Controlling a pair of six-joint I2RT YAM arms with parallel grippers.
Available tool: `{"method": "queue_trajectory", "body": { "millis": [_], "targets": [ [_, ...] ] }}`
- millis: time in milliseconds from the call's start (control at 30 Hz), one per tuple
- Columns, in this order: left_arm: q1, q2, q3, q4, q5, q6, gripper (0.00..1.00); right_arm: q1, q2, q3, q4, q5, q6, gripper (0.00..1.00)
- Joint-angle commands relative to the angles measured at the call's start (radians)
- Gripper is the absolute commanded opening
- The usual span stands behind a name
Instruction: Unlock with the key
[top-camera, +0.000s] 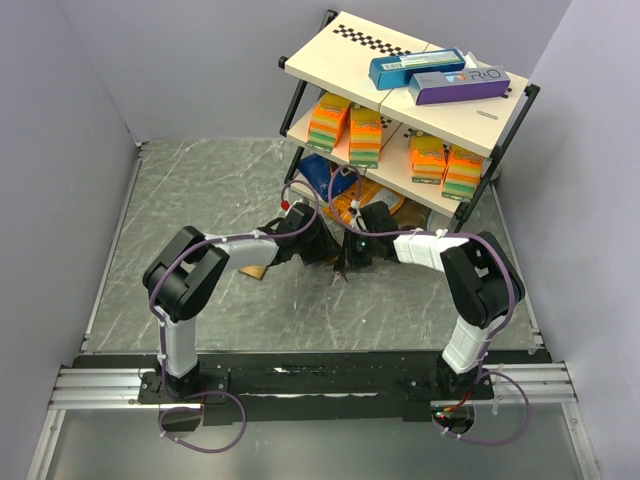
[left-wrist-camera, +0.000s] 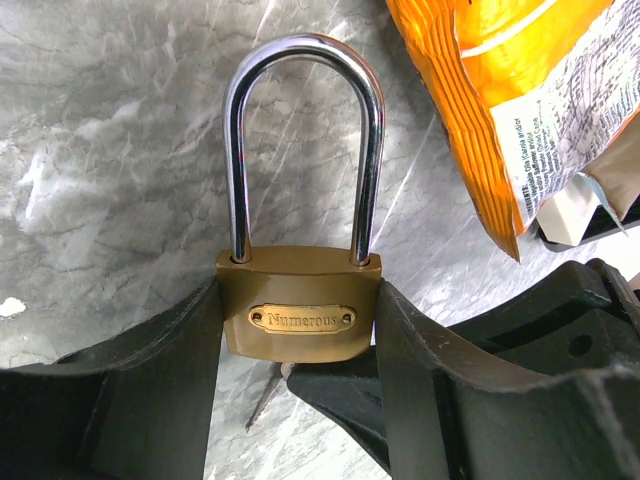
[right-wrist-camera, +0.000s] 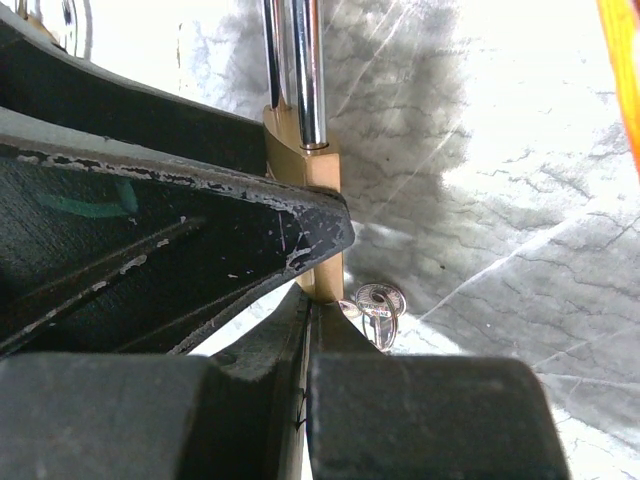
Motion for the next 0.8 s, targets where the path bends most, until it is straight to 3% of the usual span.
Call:
{"method": "queue_trajectory", "body": {
  "millis": [0, 767],
  "targets": [
    [-0.135, -0.008, -0.068, -0.239, 0.294, 0.028, 0.01, -0.033, -0.043, 0.166, 0.464, 0.188, 0.024, 0.0],
    [-0.214, -0.089, -0.085, -0.251, 0.254, -0.04, 0.01, -0.047, 0.014, 0.259, 0.537, 0.241, 0.05, 0.0]
  ]
}}
